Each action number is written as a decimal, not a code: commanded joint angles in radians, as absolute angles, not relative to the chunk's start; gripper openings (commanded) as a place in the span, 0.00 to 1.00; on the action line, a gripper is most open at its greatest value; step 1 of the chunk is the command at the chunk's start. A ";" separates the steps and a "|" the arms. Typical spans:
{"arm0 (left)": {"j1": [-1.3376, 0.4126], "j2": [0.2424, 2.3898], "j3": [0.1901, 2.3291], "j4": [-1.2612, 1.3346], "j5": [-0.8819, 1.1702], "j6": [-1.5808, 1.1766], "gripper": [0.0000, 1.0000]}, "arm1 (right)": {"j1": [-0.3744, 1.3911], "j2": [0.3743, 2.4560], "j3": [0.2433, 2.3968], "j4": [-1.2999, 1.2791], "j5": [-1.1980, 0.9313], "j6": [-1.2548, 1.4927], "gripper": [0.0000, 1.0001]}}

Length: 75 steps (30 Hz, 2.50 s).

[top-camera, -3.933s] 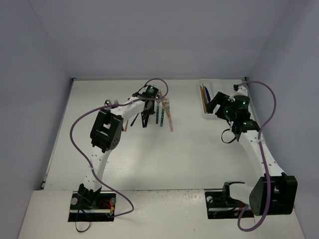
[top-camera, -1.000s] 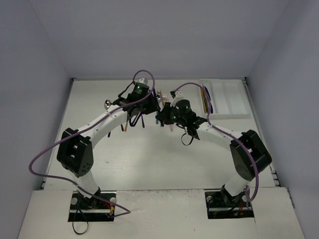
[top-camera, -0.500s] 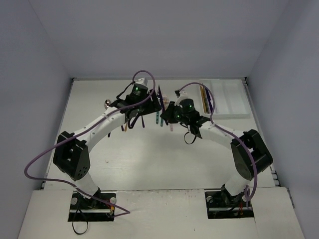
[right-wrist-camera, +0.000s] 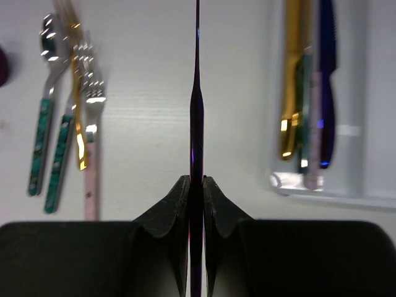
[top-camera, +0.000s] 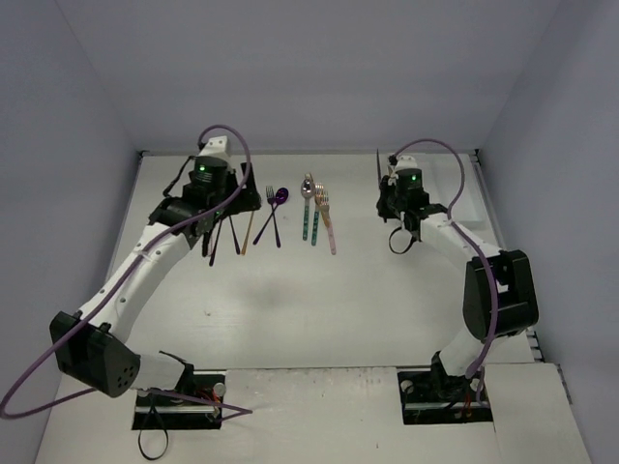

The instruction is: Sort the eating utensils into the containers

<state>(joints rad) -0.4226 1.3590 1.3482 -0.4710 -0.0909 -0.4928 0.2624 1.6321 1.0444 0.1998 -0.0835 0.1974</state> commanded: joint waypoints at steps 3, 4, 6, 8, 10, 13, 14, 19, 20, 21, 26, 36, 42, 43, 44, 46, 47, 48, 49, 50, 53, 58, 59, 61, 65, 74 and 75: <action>-0.251 1.242 1.238 -0.497 -0.065 -0.334 0.82 | 0.175 1.694 1.211 0.189 0.043 0.004 0.00; -0.249 1.232 1.225 -0.494 -0.076 -0.327 0.82 | 0.161 1.708 1.221 0.189 0.044 -0.014 0.00; -0.248 1.214 1.191 -0.477 -0.108 -0.322 0.82 | 0.131 1.744 1.248 0.190 0.048 -0.058 0.00; -0.247 1.206 1.163 -0.448 -0.126 -0.324 0.82 | 0.112 1.778 1.270 0.189 0.049 -0.086 0.01; -0.243 1.209 1.152 -0.441 -0.119 -0.322 0.82 | 0.098 1.815 1.294 0.187 0.048 -0.107 0.04; -0.232 1.219 1.159 -0.443 -0.112 -0.318 0.82 | 0.076 1.876 1.330 0.186 0.026 -0.121 0.06; -0.225 1.218 1.159 -0.444 -0.110 -0.321 0.81 | 0.073 1.896 1.336 0.186 0.024 -0.122 0.07; -0.211 1.196 1.134 -0.424 -0.098 -0.337 0.82 | 0.063 1.973 1.382 0.181 0.009 -0.120 0.11; -0.209 1.191 1.130 -0.419 -0.101 -0.336 0.82 | 0.064 1.983 1.388 0.179 0.009 -0.118 0.13; -0.208 1.188 1.128 -0.417 -0.103 -0.336 0.82 | 0.064 1.990 1.394 0.177 0.009 -0.115 0.17; -0.204 1.192 1.124 -0.416 -0.088 -0.344 0.82 | 0.068 1.970 1.413 0.167 -0.029 -0.098 0.43; -0.190 1.185 1.123 -0.416 -0.049 -0.355 0.82 | 0.140 1.788 1.390 0.134 -0.036 -0.020 0.65; -0.190 1.172 1.120 -0.414 -0.026 -0.337 0.82 | 0.284 1.750 1.364 0.124 -0.009 0.084 0.68; -0.190 1.169 1.120 -0.414 -0.023 -0.334 0.82 | 0.304 1.757 1.362 0.124 -0.016 0.109 0.68; -0.190 1.167 1.117 -0.414 -0.022 -0.332 0.82 | 0.316 1.761 1.361 0.124 -0.022 0.133 0.68; -0.189 1.160 1.113 -0.412 -0.022 -0.328 0.81 | 0.343 1.782 1.360 0.124 -0.028 0.171 0.68; -0.190 1.158 1.112 -0.411 -0.023 -0.327 0.81 | 0.351 1.794 1.360 0.124 -0.028 0.182 0.68; -0.190 1.155 1.111 -0.410 -0.025 -0.325 0.82 | 0.360 1.805 1.359 0.124 -0.028 0.193 0.68; -0.190 1.154 1.111 -0.410 -0.027 -0.324 0.82 | 0.377 1.816 1.355 0.126 -0.028 0.208 0.68; -0.189 1.154 1.111 -0.411 -0.029 -0.323 0.82 | 0.391 1.825 1.352 0.126 -0.029 0.218 0.68; -0.190 1.158 1.109 -0.411 -0.029 -0.322 0.82 | 0.435 1.849 1.341 0.126 -0.011 0.233 0.67; -0.189 1.166 1.112 -0.416 -0.029 -0.325 0.82 | 0.484 1.895 1.330 0.126 0.035 0.261 0.67; -0.189 1.168 1.112 -0.417 -0.030 -0.325 0.82 | 0.491 1.908 1.330 0.126 0.036 0.267 0.67; -0.190 1.171 1.112 -0.420 -0.034 -0.326 0.82 | 0.504 1.927 1.333 0.126 0.041 0.276 0.67; -0.189 1.185 1.118 -0.435 -0.047 -0.328 0.82 | 0.518 1.978 1.340 0.127 0.061 0.278 0.66; -0.187 1.195 1.123 -0.442 -0.048 -0.331 0.81 | 0.535 2.035 1.329 0.126 0.120 0.271 0.60; -0.187 1.196 1.124 -0.441 -0.049 -0.331 0.81 | 0.535 2.039 1.326 0.126 0.121 0.271 0.58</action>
<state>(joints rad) -0.1951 1.2036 1.0992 -0.4691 -0.0345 -0.3408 0.5254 2.0477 1.3235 0.0967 0.0654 0.2644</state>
